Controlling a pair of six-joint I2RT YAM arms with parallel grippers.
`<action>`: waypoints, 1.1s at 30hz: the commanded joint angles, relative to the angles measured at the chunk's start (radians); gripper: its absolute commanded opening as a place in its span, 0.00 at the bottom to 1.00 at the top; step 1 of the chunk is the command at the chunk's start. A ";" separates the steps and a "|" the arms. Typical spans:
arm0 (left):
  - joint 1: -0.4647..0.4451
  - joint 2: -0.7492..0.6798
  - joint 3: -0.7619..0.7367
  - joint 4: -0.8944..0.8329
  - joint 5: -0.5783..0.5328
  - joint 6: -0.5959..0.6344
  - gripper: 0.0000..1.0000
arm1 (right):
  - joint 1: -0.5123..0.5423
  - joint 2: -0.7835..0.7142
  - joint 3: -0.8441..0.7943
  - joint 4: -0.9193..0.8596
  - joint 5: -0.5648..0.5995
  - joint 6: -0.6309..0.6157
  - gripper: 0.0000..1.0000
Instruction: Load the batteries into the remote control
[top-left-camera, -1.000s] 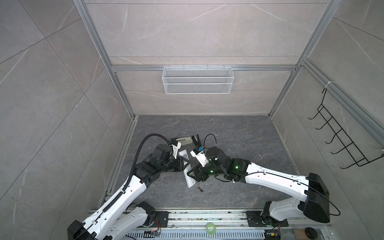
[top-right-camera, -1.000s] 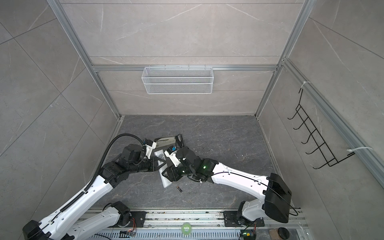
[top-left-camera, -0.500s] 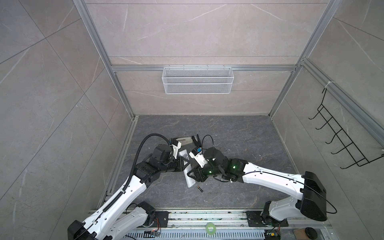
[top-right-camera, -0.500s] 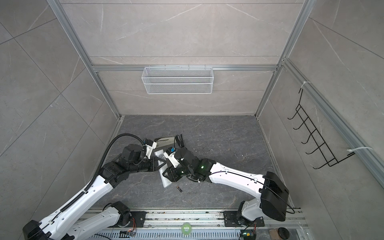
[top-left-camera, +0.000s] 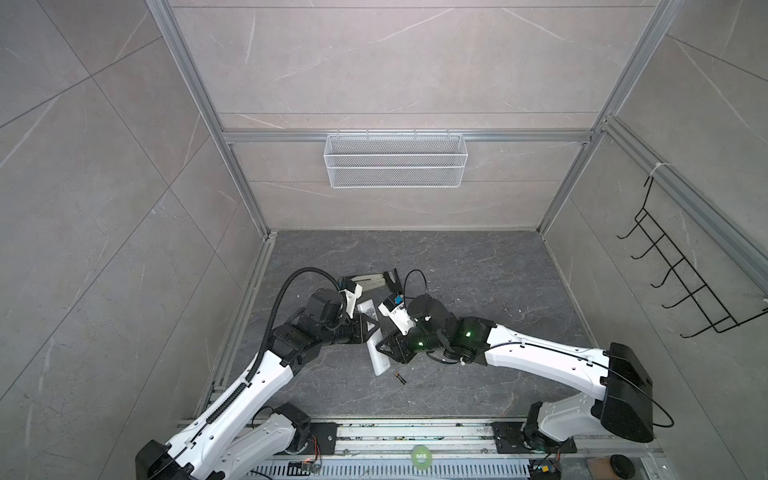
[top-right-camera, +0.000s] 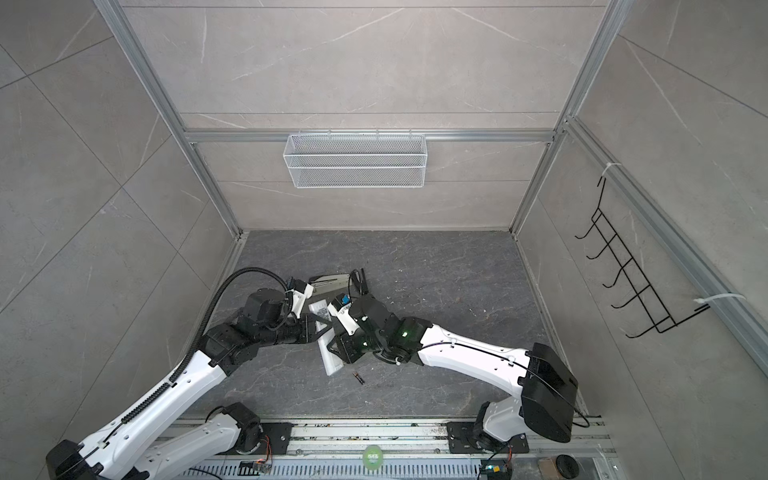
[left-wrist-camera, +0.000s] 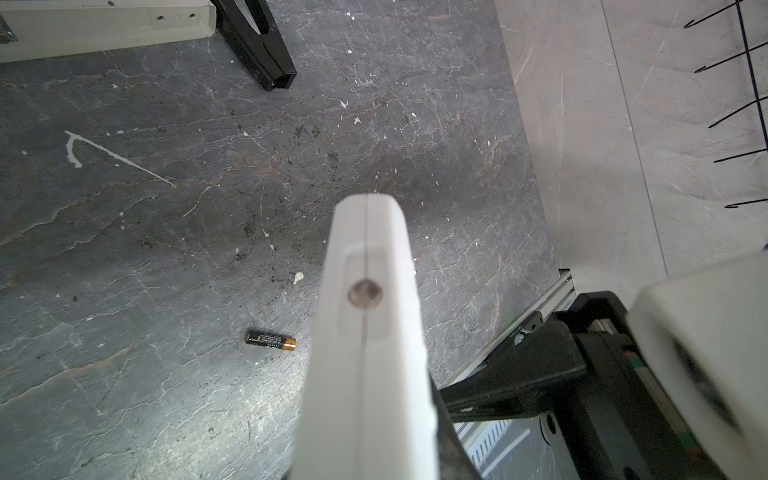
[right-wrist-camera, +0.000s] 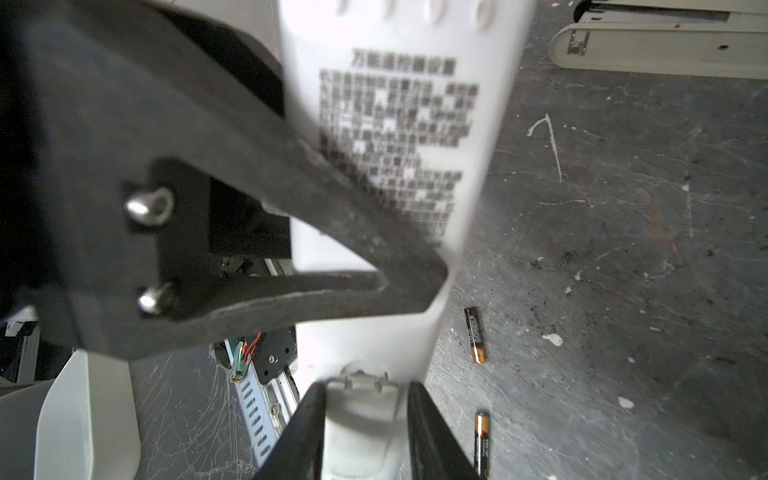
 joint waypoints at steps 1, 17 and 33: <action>-0.002 -0.018 0.012 0.056 0.049 -0.015 0.00 | 0.002 0.005 0.003 0.005 0.005 -0.003 0.35; -0.003 -0.010 0.011 0.049 0.037 -0.009 0.00 | 0.002 -0.029 -0.002 -0.026 0.028 -0.013 0.34; -0.002 -0.009 0.011 0.047 0.035 -0.008 0.00 | 0.002 -0.058 -0.020 -0.041 0.037 -0.010 0.34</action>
